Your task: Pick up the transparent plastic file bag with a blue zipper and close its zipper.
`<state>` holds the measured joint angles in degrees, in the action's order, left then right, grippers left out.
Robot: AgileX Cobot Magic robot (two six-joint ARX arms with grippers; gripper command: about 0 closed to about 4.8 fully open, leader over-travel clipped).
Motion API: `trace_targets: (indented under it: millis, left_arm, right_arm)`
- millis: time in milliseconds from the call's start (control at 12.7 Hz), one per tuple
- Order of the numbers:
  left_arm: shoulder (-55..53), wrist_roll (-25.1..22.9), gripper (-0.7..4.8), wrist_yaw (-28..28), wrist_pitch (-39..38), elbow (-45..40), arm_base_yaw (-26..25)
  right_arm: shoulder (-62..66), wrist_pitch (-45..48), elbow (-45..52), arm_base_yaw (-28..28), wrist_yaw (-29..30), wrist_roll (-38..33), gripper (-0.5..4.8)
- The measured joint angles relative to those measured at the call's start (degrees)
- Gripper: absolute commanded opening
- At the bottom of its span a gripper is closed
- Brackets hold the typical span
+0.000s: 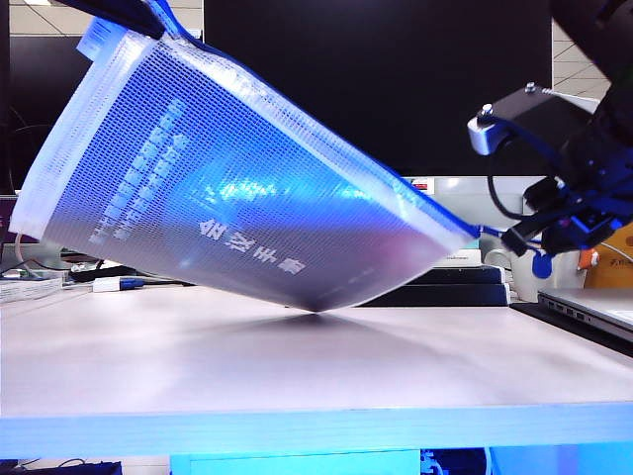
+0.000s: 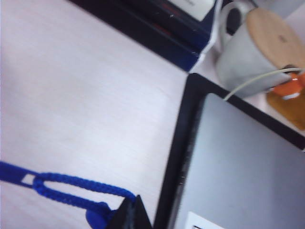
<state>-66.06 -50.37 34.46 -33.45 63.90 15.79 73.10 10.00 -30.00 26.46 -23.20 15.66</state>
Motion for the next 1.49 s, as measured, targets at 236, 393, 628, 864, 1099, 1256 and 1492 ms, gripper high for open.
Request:
trace_targets:
  millis: [236, 393, 628, 864, 1099, 1256, 1492]
  left_arm:
    - [-4.2, 2.5, 4.79, -6.0, -3.1, 0.0, 0.0]
    - [-7.8, 5.5, 4.79, -11.6, -5.2, 0.0, -0.1]
    - [-6.6, 15.6, 4.79, -18.0, -2.3, -0.2, 0.0]
    - [-4.8, 22.4, 4.79, -22.4, -5.2, 0.0, -0.2]
    - [-4.4, 25.8, 4.79, -18.4, -5.1, 0.0, -2.3]
    - [-4.4, 28.5, 4.79, -11.0, -5.6, 0.0, -9.6]
    - [-4.4, 29.4, 4.79, -4.5, -4.9, -0.1, -11.9]
  right_arm:
    - [-0.1, 5.8, 0.0, -0.2, 5.2, -0.8, 2.17]
    - [-0.1, 5.8, 0.0, -0.2, 7.1, -0.8, 2.17]
    - [-0.6, 4.8, 0.0, -0.2, 8.9, -3.0, 2.31]
    - [-8.7, -22.5, 0.1, -0.1, 25.7, -12.3, 4.09]
    - [-13.4, -17.7, 0.1, -0.2, 32.3, -15.3, 4.32]
    - [-17.5, -16.3, 0.0, -0.3, 25.0, -16.2, 4.31]
    - [-12.3, -15.5, -6.2, -0.3, 19.2, -12.8, 4.79]
